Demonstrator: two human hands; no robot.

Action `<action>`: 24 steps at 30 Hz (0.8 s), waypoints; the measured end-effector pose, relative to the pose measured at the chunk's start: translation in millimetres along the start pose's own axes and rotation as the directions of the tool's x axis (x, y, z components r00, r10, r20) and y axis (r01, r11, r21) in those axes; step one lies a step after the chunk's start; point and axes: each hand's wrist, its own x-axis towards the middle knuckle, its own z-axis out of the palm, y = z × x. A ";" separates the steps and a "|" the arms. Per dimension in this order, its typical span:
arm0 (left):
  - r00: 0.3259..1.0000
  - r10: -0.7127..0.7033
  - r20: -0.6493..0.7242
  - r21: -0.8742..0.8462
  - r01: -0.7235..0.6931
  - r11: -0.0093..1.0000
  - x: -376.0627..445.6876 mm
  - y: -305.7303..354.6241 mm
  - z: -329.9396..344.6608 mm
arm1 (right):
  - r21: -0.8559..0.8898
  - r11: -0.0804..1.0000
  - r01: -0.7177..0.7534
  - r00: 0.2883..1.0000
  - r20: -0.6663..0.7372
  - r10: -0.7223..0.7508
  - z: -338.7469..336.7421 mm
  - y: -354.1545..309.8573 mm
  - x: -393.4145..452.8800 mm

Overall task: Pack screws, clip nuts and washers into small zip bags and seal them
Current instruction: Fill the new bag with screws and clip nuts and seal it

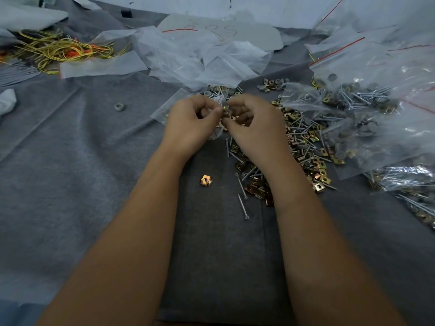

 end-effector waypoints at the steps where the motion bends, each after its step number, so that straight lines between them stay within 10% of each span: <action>1: 1.000 0.003 0.004 0.013 -0.003 1.000 0.0 0.3 0.0 | -0.012 1.000 0.009 1.000 -0.001 -0.009 0.9 -0.4 -0.2; 24: 0.982 0.084 0.168 -0.058 -0.075 0.995 0.4 -2.7 -2.5 | 0.177 0.971 -0.162 0.972 -0.140 0.188 -8.7 -2.4 2.6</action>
